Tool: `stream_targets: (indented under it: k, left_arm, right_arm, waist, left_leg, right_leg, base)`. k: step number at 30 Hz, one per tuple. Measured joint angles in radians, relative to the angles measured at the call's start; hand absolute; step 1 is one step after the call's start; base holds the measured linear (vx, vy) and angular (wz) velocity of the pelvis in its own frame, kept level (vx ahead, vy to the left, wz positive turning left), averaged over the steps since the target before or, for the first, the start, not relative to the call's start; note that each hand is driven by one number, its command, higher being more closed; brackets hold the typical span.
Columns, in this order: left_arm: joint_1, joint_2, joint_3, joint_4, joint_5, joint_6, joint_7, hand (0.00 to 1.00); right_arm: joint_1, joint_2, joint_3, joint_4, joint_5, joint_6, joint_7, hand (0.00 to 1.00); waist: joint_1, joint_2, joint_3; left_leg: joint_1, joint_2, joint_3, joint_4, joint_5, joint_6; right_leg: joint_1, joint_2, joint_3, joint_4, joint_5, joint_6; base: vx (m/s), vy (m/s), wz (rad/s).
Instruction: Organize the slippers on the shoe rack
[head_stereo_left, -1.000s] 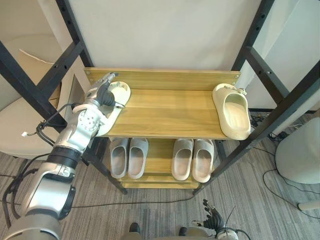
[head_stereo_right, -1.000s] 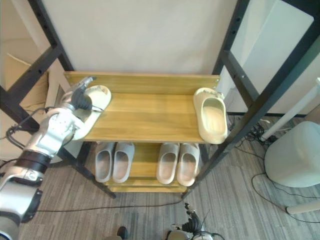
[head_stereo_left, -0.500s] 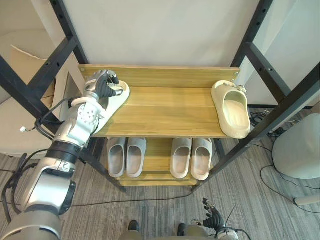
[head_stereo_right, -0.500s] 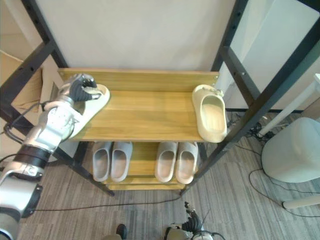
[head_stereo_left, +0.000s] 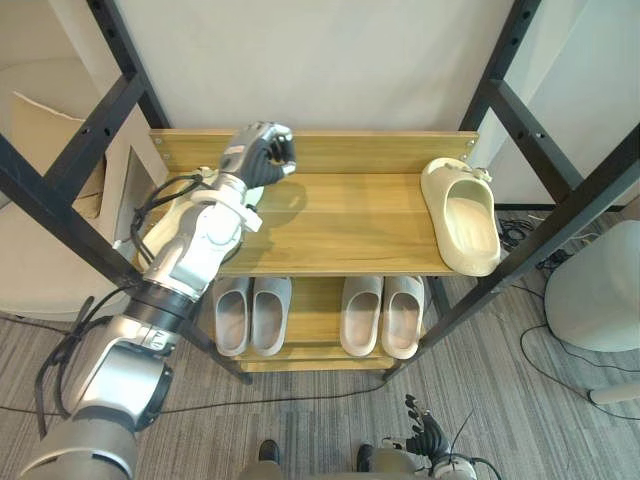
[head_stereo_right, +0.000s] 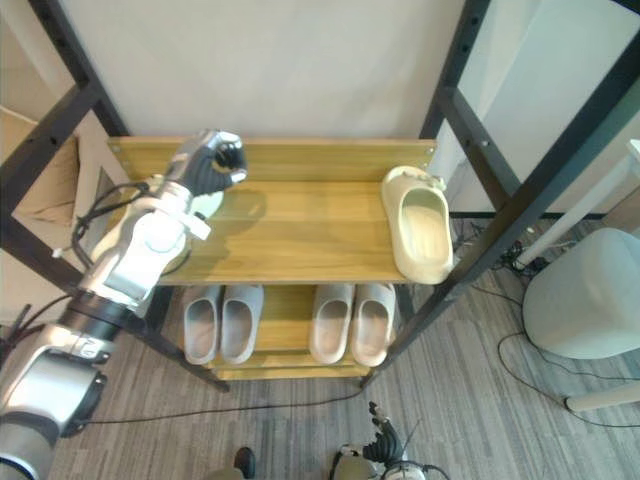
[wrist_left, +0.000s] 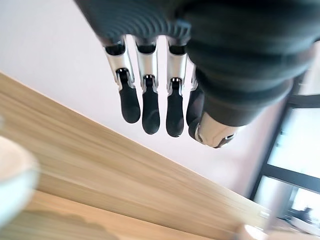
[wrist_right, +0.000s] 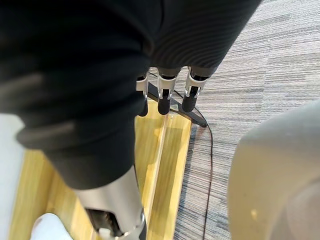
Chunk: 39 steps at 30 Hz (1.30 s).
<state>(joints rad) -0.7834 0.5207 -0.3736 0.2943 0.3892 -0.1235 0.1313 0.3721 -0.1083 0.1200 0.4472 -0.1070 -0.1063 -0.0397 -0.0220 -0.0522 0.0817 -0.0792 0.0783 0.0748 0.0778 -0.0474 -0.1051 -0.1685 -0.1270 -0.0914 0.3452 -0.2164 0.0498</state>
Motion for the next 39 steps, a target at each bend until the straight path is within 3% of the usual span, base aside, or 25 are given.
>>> stream_targets:
  k: [3,4,12,15,24,39]
  left_arm:
    - [0.000,-0.006,-0.013,-0.002,0.000,0.000,0.001,1.00]
    - [0.000,-0.006,-0.013,-0.004,0.000,0.000,0.001,0.00]
    - [-0.001,-0.006,0.004,-0.010,0.001,0.002,0.026,0.00]
    - [-0.001,0.002,0.064,-0.027,0.002,0.006,0.042,0.00]
    - [0.092,0.098,0.235,-0.132,0.002,0.007,0.063,0.00]
    - [0.279,0.129,0.317,-0.203,0.041,0.004,0.058,0.00]
  right_arm:
    - [0.000,0.000,-0.001,0.000,0.000,0.000,0.000,0.00]
    - [0.000,0.000,-0.001,0.000,0.000,0.000,0.000,0.00]
    - [0.000,0.000,-0.020,0.000,0.001,-0.001,-0.002,0.00]
    - [0.002,-0.001,-0.035,0.001,0.001,-0.001,-0.003,0.00]
    - [0.002,-0.005,-0.035,0.007,-0.002,-0.001,-0.001,0.00]
    - [-0.012,-0.010,-0.033,0.053,-0.005,0.001,0.000,0.00]
  waist:
    - [-0.011,0.006,0.004]
    - [-0.011,0.007,0.005]
    - [-0.023,0.017,0.008]
    - [-0.022,0.020,0.009]
    - [0.019,0.036,0.004]
    - [0.031,0.039,-0.024]
  left_leg:
    - [0.015,-0.001,0.010,-0.001,-0.001,0.002]
    - [0.016,-0.001,0.011,-0.001,-0.001,0.002]
    - [0.026,-0.001,0.027,0.004,-0.006,0.003]
    - [0.027,-0.001,0.021,0.013,-0.013,0.005]
    - [0.026,-0.017,-0.023,0.014,-0.012,0.005]
    - [0.018,-0.025,-0.059,0.029,-0.014,0.006]
  right_leg:
    - [0.007,0.001,0.014,0.000,0.000,0.000]
    - [0.006,0.001,0.014,0.000,0.000,0.000]
    - [0.005,0.003,0.036,0.002,0.004,0.005]
    - [0.018,0.001,0.024,0.000,0.003,0.006]
    - [0.038,-0.018,-0.016,0.017,-0.020,0.013]
    - [0.064,-0.031,-0.061,0.018,-0.029,0.011]
  base:
    - [-0.01,-0.005,-0.09]
    - [-0.02,-0.003,-0.13]
    - [-0.01,-0.004,-0.08]
    - [0.00,-0.004,0.08]
    - [0.02,-0.013,0.16]
    - [0.00,-0.005,0.08]
